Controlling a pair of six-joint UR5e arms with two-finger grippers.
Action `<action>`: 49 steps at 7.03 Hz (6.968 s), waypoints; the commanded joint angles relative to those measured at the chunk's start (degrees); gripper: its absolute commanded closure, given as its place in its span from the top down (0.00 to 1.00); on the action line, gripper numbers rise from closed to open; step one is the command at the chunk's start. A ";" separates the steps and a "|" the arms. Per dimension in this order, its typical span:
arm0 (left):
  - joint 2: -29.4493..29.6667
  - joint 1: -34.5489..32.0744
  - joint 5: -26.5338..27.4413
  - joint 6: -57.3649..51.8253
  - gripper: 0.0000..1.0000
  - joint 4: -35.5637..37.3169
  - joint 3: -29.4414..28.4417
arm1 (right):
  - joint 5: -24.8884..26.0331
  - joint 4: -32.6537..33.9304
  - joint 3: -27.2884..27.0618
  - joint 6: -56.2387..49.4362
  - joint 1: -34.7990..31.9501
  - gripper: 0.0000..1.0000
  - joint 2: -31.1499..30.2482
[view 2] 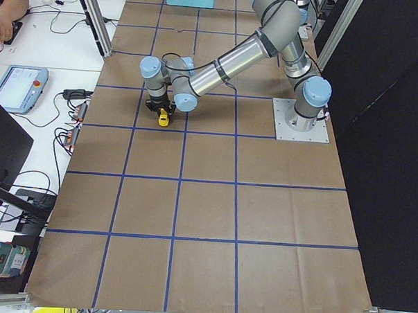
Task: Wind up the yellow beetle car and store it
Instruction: 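Keep dragging the held car backward along the table with left gripper, then open the left gripper and lift it, releasing the car to roll forward, then raise the left arm away while the right arm moves toward the car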
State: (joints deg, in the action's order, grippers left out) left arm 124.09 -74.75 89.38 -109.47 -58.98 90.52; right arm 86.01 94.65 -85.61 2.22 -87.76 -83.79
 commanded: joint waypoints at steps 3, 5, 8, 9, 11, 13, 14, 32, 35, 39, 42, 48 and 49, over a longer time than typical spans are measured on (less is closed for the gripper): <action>-0.17 1.71 -0.17 -0.57 0.08 0.00 0.01 | -0.84 0.01 0.26 0.07 -0.30 1.00 -0.14; 0.10 1.72 -0.17 -0.57 0.08 0.00 -0.08 | -1.81 0.10 0.18 0.16 -0.48 1.00 -0.14; 0.18 1.80 -0.17 -0.65 0.08 0.00 0.00 | -1.90 0.10 0.09 0.16 -1.01 1.00 0.03; 0.18 1.89 -0.08 -0.65 0.08 0.00 -0.08 | -1.81 0.10 0.00 0.16 -1.01 1.00 0.03; 0.27 1.89 0.10 -0.65 0.08 0.00 -0.26 | -1.90 0.10 0.09 0.16 -1.09 1.00 -0.06; 0.71 1.89 0.27 -0.57 0.08 -0.09 -0.70 | -1.99 0.01 0.00 0.16 -1.09 1.00 -0.06; 0.71 1.98 0.27 -0.57 0.08 -0.09 -0.70 | -1.99 0.01 0.00 0.16 -1.09 1.00 -0.06; 0.62 4.71 0.27 -5.14 0.08 -0.09 -0.52 | -1.81 -0.25 -0.35 0.77 -1.62 1.00 -0.32; 0.62 6.73 0.10 -6.79 0.08 -0.09 -0.17 | -1.73 -0.17 -0.35 0.77 -1.62 1.00 -0.06; 0.36 6.64 0.44 -6.37 0.98 -0.26 -0.52 | -1.81 -0.08 0.09 0.68 -1.62 1.00 0.03; -3.40 5.06 0.45 -0.95 0.99 -4.01 -1.49 | -1.81 -0.08 -0.09 0.68 -1.62 1.00 0.03; -22.11 -11.89 -0.16 70.77 0.99 -16.49 -2.81 | -1.55 0.10 -0.44 0.33 -1.27 1.00 0.38; -24.84 -12.34 0.01 77.33 0.99 -19.74 -4.29 | -1.55 0.10 -0.44 0.16 -1.18 1.00 0.38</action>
State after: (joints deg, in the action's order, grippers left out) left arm 102.67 -85.67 89.35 -42.80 -75.42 87.38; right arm 84.50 94.72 -86.03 2.52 -89.08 -83.42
